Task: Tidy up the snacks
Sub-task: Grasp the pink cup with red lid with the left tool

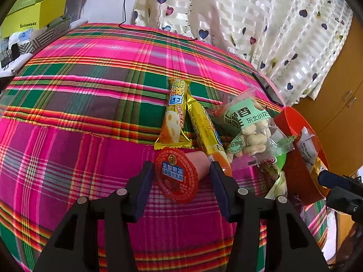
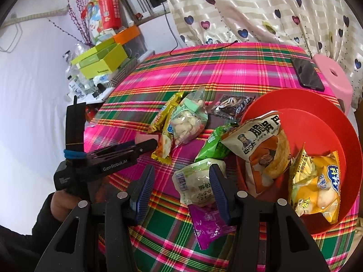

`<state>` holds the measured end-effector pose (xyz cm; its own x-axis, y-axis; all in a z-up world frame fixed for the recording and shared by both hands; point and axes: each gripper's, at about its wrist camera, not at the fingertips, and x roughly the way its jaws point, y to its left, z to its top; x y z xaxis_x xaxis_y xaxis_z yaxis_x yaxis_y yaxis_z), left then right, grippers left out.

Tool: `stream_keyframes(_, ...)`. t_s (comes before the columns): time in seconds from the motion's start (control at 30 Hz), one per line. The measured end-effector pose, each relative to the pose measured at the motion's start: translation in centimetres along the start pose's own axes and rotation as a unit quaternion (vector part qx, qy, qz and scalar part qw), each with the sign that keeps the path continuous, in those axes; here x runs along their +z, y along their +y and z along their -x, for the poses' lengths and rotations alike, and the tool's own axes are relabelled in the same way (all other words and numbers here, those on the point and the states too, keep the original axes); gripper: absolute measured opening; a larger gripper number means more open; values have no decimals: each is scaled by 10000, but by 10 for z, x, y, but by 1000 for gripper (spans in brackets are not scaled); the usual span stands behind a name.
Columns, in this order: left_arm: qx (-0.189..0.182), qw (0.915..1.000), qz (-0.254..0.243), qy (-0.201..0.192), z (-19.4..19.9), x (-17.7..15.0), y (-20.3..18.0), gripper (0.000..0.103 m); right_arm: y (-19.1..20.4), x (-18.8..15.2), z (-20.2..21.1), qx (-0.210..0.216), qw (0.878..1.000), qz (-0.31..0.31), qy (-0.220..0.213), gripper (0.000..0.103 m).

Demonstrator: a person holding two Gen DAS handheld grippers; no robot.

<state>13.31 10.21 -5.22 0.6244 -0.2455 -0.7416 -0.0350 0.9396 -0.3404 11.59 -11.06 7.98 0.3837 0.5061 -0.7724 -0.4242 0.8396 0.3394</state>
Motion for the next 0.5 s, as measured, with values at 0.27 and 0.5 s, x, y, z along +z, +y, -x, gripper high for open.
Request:
stream_keyframes(0.27,69,9996,46,-256,20,-8,7,44,6,3,-8,-15,10000,63,66,49)
stream_keyframes(0.5,138,9988,121,-455,40,-15,19,44,23,11,-29,27,9994,282,187,49)
